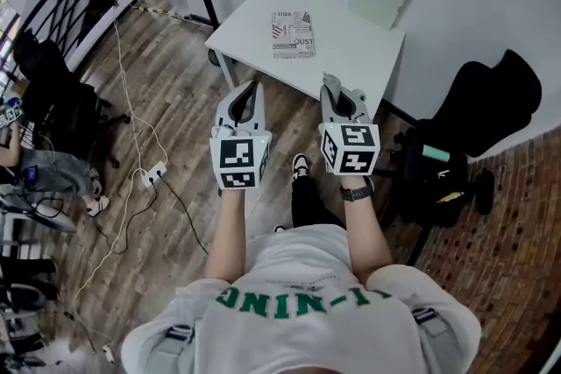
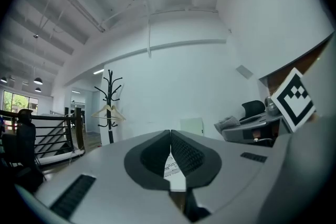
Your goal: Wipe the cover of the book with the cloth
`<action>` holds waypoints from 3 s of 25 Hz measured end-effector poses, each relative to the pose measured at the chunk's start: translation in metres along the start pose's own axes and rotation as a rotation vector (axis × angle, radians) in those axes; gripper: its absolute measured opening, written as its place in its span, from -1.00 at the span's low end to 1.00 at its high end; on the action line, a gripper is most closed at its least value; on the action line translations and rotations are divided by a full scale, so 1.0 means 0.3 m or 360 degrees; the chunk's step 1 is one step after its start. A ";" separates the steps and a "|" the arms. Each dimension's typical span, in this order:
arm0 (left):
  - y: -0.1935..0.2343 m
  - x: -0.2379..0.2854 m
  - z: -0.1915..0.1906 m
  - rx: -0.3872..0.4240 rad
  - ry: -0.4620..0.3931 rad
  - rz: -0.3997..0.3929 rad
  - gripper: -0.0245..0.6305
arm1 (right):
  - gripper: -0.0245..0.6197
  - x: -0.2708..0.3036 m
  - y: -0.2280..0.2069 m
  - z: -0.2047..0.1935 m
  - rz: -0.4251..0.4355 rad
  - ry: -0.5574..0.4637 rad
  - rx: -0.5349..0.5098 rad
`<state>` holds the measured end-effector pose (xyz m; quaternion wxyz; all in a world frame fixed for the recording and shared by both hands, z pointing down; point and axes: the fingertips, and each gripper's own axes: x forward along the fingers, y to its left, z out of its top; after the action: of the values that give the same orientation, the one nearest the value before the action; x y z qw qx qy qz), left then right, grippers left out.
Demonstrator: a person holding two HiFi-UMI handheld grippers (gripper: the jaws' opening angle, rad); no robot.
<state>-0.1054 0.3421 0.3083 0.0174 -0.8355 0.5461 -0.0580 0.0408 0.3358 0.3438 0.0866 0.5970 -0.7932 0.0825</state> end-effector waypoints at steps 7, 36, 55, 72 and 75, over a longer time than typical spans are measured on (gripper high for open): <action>0.118 0.470 0.069 0.0088 -0.0020 0.0024 -0.88 | -0.80 0.456 -0.149 0.148 0.0134 -0.0032 0.0024; 0.469 1.643 -0.107 -0.0024 0.0165 0.0007 -0.88 | -0.80 1.612 -0.588 0.010 0.0376 0.0471 0.0466; 0.878 1.991 -0.529 -0.0249 0.0505 0.0060 -0.88 | -0.80 2.278 -0.331 -0.568 0.0382 0.1245 0.0714; 0.722 2.118 -0.548 -0.0258 0.0520 -0.0100 -0.88 | -0.82 2.172 -0.744 -0.651 -0.0030 0.1320 0.0922; 0.703 2.129 -0.546 -0.0255 0.0509 -0.0111 -0.88 | -0.82 2.149 -0.803 -0.661 -0.0063 0.1310 0.0962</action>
<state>-0.0632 -0.3214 0.5012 -0.1383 -0.8328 0.5154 -0.1471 0.1046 -0.2850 0.6952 0.2168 0.5284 -0.6226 0.5350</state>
